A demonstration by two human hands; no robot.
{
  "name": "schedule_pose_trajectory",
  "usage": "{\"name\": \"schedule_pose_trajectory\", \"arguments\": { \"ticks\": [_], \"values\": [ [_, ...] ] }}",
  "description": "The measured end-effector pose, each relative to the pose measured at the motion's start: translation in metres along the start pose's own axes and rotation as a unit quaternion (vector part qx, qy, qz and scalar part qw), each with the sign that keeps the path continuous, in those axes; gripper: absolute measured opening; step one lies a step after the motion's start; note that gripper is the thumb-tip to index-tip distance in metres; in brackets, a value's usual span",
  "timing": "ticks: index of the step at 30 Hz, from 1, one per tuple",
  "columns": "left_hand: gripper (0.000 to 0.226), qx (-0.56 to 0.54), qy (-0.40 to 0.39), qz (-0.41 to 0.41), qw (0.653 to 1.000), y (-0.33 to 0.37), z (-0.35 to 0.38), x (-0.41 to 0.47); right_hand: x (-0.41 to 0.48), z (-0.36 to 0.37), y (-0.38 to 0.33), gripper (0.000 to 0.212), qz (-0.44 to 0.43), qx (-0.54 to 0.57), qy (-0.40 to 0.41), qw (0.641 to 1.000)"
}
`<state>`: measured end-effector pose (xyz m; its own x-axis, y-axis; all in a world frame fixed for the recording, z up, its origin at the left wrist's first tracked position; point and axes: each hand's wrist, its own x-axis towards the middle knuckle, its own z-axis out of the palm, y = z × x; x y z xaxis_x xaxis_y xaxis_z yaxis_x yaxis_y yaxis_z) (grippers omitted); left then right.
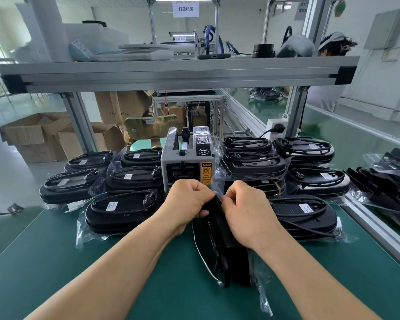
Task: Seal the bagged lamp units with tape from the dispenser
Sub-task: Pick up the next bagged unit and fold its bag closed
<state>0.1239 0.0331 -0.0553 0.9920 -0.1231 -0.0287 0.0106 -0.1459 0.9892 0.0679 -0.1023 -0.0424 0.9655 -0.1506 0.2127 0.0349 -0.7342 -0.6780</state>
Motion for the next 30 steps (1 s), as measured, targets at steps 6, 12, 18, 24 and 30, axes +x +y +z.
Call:
{"name": "schedule_pose_trajectory", "arguments": {
  "ticks": [6, 12, 18, 24, 30],
  "values": [
    [0.020, 0.037, 0.029, 0.024, 0.999, -0.003, 0.001, 0.000, -0.001, 0.000, 0.001, 0.022, -0.004, -0.002, 0.002, 1.000],
    [0.016, 0.111, 0.083, 0.022, 0.990, -0.007, 0.006, -0.003, 0.000, 0.001, 0.002, 0.013, -0.005, 0.009, 0.002, 1.000],
    [0.028, -0.049, 0.048, -0.054, 0.996, -0.012, 0.010, -0.004, 0.002, 0.001, 0.005, 0.014, -0.005, 0.008, 0.001, 1.000],
    [0.040, -0.084, 0.021, -0.101, 0.991, -0.014, 0.008, -0.004, 0.002, 0.002, 0.007, 0.012, -0.012, 0.001, 0.005, 1.000],
    [0.009, -0.133, 0.070, -0.144, 0.978, -0.014, 0.007, 0.002, -0.002, 0.001, 0.004, 0.028, -0.018, 0.006, -0.014, 1.000]
  ]
}}
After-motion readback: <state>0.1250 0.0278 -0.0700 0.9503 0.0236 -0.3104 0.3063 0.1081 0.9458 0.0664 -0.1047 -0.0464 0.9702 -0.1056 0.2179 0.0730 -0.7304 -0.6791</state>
